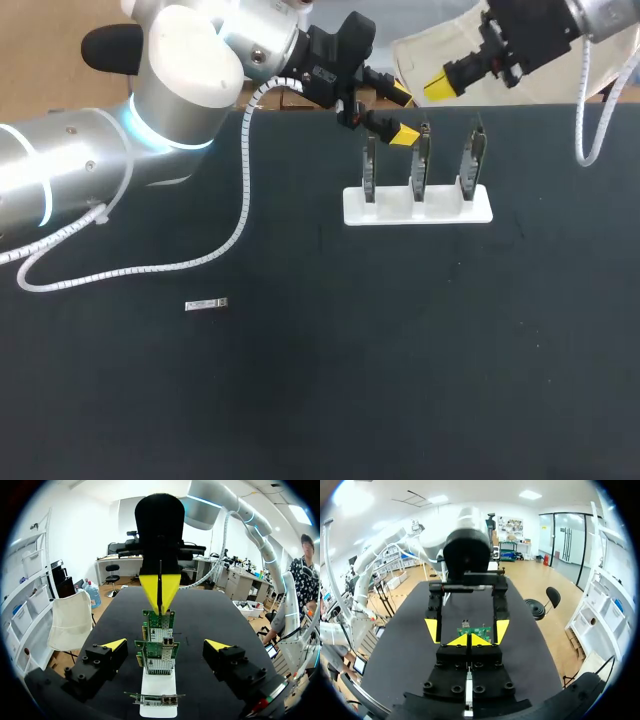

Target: Pick up the optical module with the left hand, and insert it into the network port with the right hand.

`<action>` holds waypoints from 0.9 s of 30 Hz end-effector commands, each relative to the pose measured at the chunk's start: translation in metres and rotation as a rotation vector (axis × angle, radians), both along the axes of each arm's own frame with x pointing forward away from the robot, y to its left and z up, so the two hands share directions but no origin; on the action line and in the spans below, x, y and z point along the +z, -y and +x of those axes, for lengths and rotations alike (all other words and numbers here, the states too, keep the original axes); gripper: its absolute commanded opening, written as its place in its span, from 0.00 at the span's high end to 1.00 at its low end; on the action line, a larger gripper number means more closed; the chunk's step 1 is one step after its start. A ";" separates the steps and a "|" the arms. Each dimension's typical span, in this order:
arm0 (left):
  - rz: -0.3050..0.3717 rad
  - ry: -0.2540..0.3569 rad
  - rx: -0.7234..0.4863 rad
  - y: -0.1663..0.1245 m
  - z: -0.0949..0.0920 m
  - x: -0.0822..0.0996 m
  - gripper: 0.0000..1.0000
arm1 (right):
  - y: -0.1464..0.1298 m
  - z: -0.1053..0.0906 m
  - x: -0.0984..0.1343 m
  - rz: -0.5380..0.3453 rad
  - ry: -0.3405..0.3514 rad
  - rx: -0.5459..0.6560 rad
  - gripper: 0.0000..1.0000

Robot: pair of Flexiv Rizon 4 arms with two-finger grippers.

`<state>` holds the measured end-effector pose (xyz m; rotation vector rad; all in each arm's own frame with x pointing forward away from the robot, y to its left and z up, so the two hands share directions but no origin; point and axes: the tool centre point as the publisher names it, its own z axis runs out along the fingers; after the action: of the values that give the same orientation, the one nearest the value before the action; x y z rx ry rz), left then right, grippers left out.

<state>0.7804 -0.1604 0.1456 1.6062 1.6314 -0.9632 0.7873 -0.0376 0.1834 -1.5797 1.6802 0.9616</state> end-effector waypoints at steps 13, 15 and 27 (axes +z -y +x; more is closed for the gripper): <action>0.005 -0.003 -0.004 0.001 0.002 0.000 0.00 | 0.081 -0.004 0.013 0.064 -0.044 -0.068 1.00; 0.005 -0.003 -0.004 0.001 0.002 0.000 0.00 | 0.089 -0.005 0.011 0.058 -0.045 -0.065 1.00; 0.005 -0.003 -0.004 0.001 0.002 0.000 0.00 | 0.107 -0.013 0.000 0.037 -0.099 -0.005 1.00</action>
<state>0.7804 -0.1604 0.1456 1.6062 1.6314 -0.9632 0.7678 -0.1437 0.1842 -1.5159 1.7264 1.0610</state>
